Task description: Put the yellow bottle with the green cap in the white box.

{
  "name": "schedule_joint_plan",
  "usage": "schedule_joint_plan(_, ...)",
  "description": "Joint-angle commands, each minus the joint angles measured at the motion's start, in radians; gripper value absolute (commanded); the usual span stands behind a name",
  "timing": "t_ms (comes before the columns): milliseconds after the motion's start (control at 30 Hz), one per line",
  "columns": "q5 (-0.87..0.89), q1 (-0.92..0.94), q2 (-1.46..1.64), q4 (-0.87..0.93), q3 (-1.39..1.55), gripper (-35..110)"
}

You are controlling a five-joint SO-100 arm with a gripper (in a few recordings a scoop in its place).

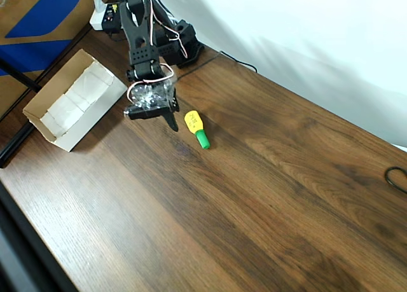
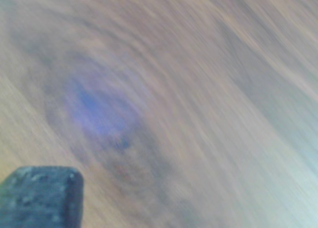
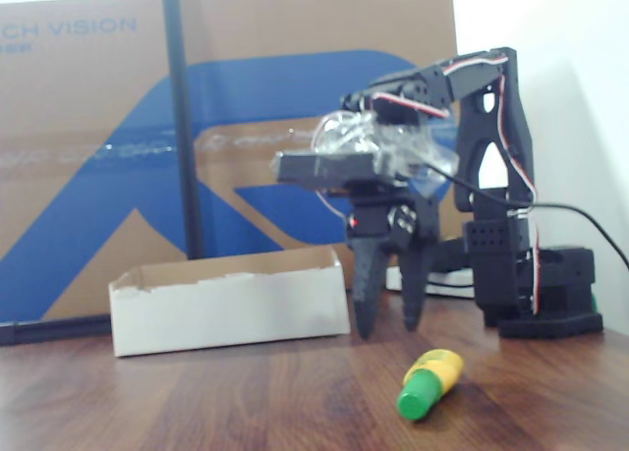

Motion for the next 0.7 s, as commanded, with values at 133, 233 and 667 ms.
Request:
schedule_joint_plan(133, 0.000, -0.041, 0.067, -0.021, 0.003, 9)
schedule_joint_plan(233, 0.009, -0.067, 0.074, -0.028, 0.011, 0)
schedule_joint_plan(667, -0.060, -0.207, 0.055, -0.023, -0.014, 0)
